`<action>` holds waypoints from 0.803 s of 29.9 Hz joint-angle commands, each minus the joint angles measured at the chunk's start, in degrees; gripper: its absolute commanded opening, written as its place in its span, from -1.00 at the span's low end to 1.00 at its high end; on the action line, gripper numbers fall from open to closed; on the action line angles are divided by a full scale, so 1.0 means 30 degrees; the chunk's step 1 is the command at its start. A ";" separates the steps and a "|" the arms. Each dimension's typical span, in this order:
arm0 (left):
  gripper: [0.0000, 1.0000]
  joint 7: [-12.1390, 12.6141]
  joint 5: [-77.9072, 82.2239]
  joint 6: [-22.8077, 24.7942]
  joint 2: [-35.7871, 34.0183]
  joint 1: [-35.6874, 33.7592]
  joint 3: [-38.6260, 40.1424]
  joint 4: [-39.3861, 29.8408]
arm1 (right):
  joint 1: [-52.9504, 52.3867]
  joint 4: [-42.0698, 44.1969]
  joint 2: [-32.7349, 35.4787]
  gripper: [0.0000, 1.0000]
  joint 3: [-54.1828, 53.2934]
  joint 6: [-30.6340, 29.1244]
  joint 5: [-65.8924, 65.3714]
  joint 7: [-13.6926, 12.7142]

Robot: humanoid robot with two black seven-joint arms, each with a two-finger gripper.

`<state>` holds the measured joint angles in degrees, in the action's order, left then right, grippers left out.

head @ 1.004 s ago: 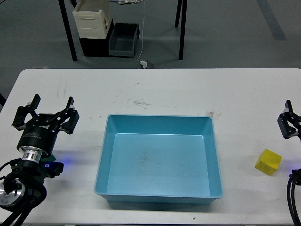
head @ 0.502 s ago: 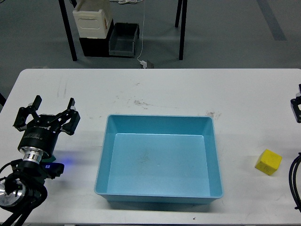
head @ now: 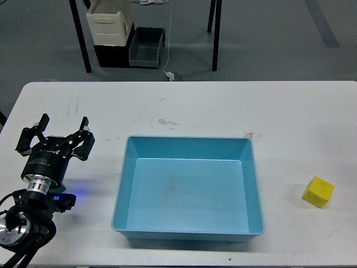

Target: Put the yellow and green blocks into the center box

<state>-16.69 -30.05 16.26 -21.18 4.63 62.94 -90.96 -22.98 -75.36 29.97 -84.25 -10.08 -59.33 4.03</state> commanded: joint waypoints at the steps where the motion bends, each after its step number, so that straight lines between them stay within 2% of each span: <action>1: 1.00 -0.0003 -0.0002 0.0000 0.0000 0.0010 0.0056 0.0056 | -0.2148 0.1034 0.3012 1.00 0.3901 -0.1907 -0.1899 0.3446; 3: 1.00 -0.0003 -0.0002 0.0000 0.0000 0.0010 0.0085 0.0056 | -0.3466 0.1767 0.4097 1.00 0.6068 -0.2350 -0.2340 0.6083; 5: 1.00 -0.0003 -0.0002 0.0000 0.0000 0.0010 0.0114 0.0086 | -0.4755 0.2150 0.5355 1.00 0.8411 -0.2701 -0.2750 0.7988; 9: 1.00 -0.0003 -0.0002 0.0000 0.0029 0.0010 0.0115 0.0115 | -0.8208 0.2094 0.8286 0.99 1.3595 -0.3463 -0.4621 0.7988; 15: 1.00 -0.0003 -0.0002 0.0000 0.0174 0.0010 0.0115 0.0144 | -1.3279 0.1801 0.9054 0.99 2.0835 -0.3992 -0.8806 0.7988; 19: 1.00 -0.0003 -0.0002 0.0000 0.0234 0.0010 0.0144 0.0174 | -1.5013 0.0866 0.9521 0.99 2.3652 -0.4021 -1.1973 0.7988; 24: 1.00 -0.0003 -0.0031 0.0000 0.0234 0.0010 0.0144 0.0174 | -1.4958 -0.0834 0.9903 1.00 2.4858 -0.4080 -1.4350 0.7988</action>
<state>-16.71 -30.08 16.26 -20.48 4.66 63.37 -90.44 -68.02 -75.04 59.04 -11.53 -22.20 -98.52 28.02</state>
